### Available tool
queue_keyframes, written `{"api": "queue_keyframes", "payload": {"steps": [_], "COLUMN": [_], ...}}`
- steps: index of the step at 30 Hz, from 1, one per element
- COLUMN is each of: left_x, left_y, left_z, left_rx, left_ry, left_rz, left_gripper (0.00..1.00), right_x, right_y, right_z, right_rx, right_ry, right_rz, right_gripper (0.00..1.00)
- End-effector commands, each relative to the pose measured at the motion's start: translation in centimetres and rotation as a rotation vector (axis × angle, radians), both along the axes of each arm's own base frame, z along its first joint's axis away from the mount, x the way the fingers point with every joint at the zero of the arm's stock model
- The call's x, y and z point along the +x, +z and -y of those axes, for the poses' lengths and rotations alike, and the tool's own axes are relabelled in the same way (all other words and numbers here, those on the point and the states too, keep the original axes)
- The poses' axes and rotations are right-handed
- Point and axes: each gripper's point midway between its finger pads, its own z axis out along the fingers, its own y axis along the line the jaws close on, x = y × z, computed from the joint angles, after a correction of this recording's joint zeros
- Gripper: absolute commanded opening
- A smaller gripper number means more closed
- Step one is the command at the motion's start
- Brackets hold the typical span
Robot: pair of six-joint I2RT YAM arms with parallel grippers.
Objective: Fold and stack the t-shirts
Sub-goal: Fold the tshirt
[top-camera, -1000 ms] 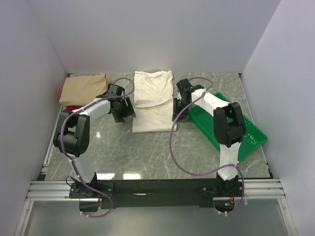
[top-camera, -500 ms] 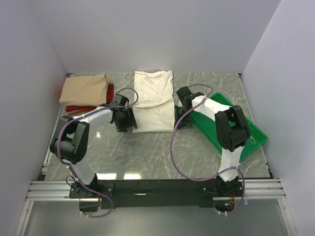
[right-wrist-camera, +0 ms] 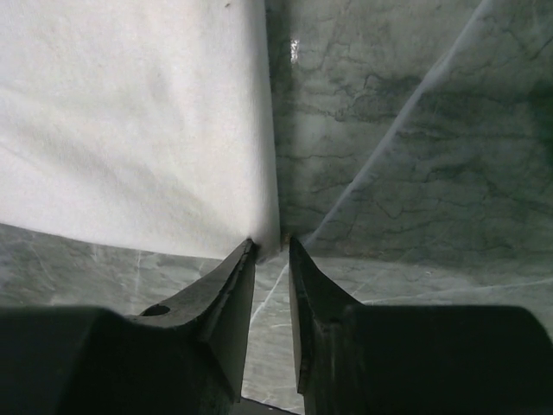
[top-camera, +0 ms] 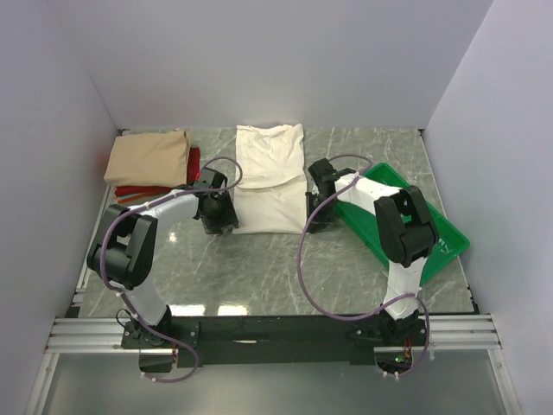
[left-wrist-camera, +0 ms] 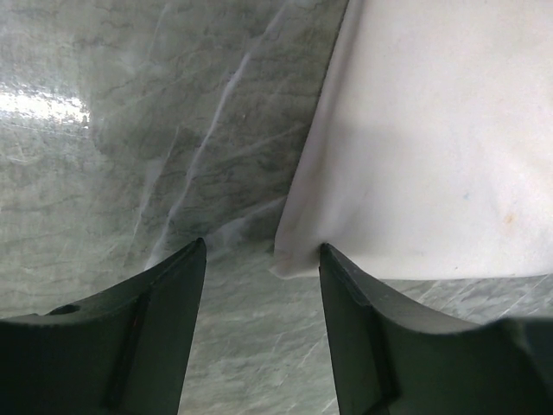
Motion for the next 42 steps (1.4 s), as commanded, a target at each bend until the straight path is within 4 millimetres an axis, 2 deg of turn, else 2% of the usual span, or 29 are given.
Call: {"api": "queue_keyframes", "payload": {"steps": [1,3,5,9,13,22,25,34,37,38,41,42], "left_x": [0.6,0.6,0.5,0.2,0.0,-1.2,-1.4,-2.8,-3.2,-3.4,-3.0,-2.5], "left_y": [1.1,0.9,0.7,0.1,-0.1,-1.0,-1.4,-3.0,-3.1,-3.2,-1.9,-0.6], "left_z": [0.1,0.1,0.3,0.3,0.5,1.3,1.7,1.9,1.9,1.6,1.1,1.0], "left_rx": [-0.006,-0.009,-0.017,-0.021,-0.029,-0.083,-0.102,-0.113,-0.119,-0.102,-0.072,-0.069], "left_ry": [0.022,0.02,0.019,0.023,0.019,0.008,0.002,-0.014,-0.016,-0.011,-0.006,-0.004], "left_rz": [0.046,0.045,0.038,0.023,0.011,-0.023,-0.033,-0.088,-0.097,-0.105,-0.089,-0.053], "left_gripper": [0.6,0.59,0.57,0.48,0.43,0.42,0.38,0.19,0.02,0.0,0.0,0.0], "right_x": [-0.6,-0.7,-0.5,-0.7,-0.9,-1.0,-1.0,-0.8,-0.7,-0.7,-0.5,-0.5], "right_y": [-0.9,-1.1,-1.2,-1.4,-1.5,-1.5,-1.6,-1.2,-1.1,-0.9,0.2,1.1], "right_z": [0.1,0.0,-0.1,-0.1,0.1,0.2,0.2,0.3,0.2,0.2,0.3,0.4], "right_rx": [-0.027,-0.033,-0.031,-0.035,-0.043,-0.054,-0.056,-0.058,-0.055,-0.054,-0.057,-0.056], "right_ry": [0.001,0.002,0.003,0.004,0.003,0.0,-0.002,-0.005,-0.007,-0.004,-0.005,-0.007], "right_rz": [-0.017,-0.025,-0.028,-0.034,-0.041,-0.043,-0.044,-0.036,-0.037,-0.035,-0.016,-0.003], "right_gripper": [0.27,0.26,0.19,0.1,0.08,0.06,0.05,0.0,0.0,0.0,0.0,0.0]}}
